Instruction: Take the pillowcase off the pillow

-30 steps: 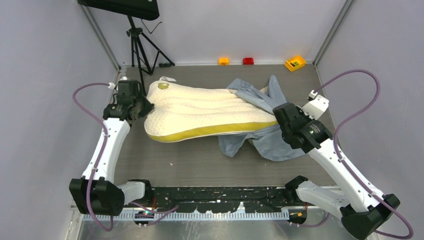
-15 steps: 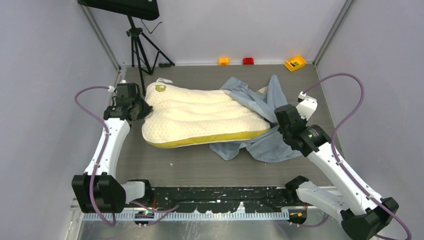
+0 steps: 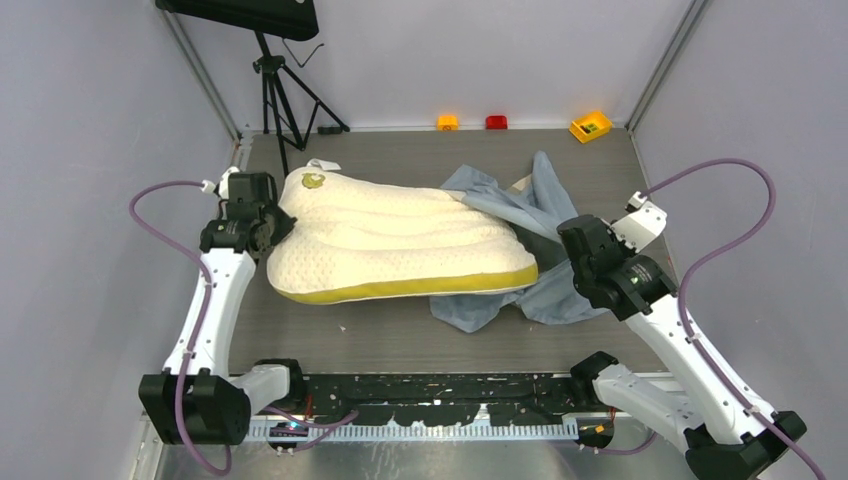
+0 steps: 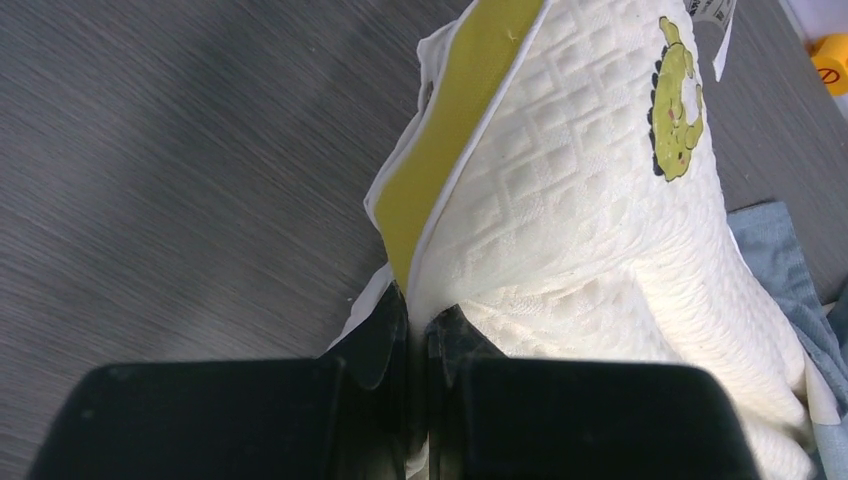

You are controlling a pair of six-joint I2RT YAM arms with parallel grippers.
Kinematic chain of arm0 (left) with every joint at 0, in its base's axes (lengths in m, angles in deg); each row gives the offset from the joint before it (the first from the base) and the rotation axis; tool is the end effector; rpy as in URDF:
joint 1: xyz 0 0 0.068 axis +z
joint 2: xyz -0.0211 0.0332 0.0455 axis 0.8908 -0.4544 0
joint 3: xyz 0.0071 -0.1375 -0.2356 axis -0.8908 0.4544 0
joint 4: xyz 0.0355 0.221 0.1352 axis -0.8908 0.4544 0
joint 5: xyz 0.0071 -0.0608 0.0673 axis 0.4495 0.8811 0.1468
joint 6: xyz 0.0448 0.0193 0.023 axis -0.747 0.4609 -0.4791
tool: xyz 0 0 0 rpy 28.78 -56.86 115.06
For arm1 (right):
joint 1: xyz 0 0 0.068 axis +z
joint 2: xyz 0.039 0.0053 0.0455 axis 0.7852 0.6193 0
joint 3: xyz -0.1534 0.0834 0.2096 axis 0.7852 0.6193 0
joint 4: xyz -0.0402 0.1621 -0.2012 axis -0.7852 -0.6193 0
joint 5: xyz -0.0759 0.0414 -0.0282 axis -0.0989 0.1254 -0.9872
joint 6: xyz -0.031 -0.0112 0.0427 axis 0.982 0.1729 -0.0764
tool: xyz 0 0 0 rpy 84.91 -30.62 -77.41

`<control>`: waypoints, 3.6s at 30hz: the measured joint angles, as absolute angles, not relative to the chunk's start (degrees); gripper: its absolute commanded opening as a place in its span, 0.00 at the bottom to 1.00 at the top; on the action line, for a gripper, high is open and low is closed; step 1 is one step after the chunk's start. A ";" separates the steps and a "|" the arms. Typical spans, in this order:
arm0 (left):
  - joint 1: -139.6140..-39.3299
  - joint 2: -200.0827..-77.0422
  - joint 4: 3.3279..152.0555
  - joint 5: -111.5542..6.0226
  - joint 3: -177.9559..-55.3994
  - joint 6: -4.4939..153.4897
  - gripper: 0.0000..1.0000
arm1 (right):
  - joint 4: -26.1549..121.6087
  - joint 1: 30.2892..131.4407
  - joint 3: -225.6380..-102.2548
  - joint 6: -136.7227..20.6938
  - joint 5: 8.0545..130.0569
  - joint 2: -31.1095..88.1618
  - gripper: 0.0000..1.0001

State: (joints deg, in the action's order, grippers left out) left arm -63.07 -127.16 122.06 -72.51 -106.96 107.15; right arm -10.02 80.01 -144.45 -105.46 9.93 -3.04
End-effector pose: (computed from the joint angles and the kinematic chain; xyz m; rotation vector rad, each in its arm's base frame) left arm 0.2294 0.0066 0.3288 -0.9636 2.1124 -0.1571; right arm 0.1407 0.0440 0.3267 0.8010 1.9341 -0.2756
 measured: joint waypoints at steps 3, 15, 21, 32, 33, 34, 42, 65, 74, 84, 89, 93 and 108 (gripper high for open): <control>-63.07 -127.56 122.47 -72.78 -106.96 107.17 0.00 | -10.29 79.99 -144.32 -105.39 8.60 -4.11 0.00; -62.79 -127.03 126.38 -81.76 -107.07 108.06 0.00 | -17.33 79.68 -145.33 -109.92 -0.80 -3.06 0.00; -62.68 -127.03 127.35 -83.66 -107.34 108.13 0.00 | -17.30 79.62 -145.33 -109.92 -1.76 -3.15 0.00; -62.46 -125.79 135.39 -97.23 -110.48 116.28 0.00 | -21.76 79.42 -148.04 -115.43 -10.53 -8.44 0.00; -62.35 -125.33 135.48 -98.09 -110.48 116.48 0.00 | -21.17 79.33 -148.04 -114.29 -10.92 -9.07 0.00; -62.24 -124.98 135.43 -98.52 -110.46 116.50 0.00 | -19.73 79.25 -147.97 -112.32 -10.83 -9.99 0.00; -61.56 -124.96 125.88 -86.15 -104.67 113.72 0.00 | 2.26 78.76 -142.55 -90.03 18.41 -10.62 0.01; -71.11 -147.88 119.50 -80.23 -113.04 124.02 0.00 | 6.13 57.15 -209.45 -82.01 48.25 42.01 0.00; -69.30 -146.62 121.33 -87.59 -107.62 128.22 0.00 | 6.04 47.18 -230.15 -86.44 57.19 45.64 0.00; -74.79 -149.92 111.76 -80.43 -101.46 140.15 0.00 | 10.89 56.75 -217.34 -86.92 77.86 47.01 0.24; -79.97 -155.08 110.54 -78.65 -106.96 139.97 0.57 | 8.60 59.70 -217.76 -85.13 81.64 49.11 0.85; -80.64 -155.99 113.16 -82.57 -111.45 134.60 0.89 | 6.91 59.14 -214.85 -82.31 75.09 46.66 0.85; -80.62 -133.33 101.90 -87.73 -97.37 101.35 1.00 | 38.48 58.33 -141.28 -73.46 49.71 7.93 0.81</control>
State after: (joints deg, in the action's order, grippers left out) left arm -80.62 -133.33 101.90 -87.73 -97.37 101.35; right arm 38.48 58.33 -141.28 -73.46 49.71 7.93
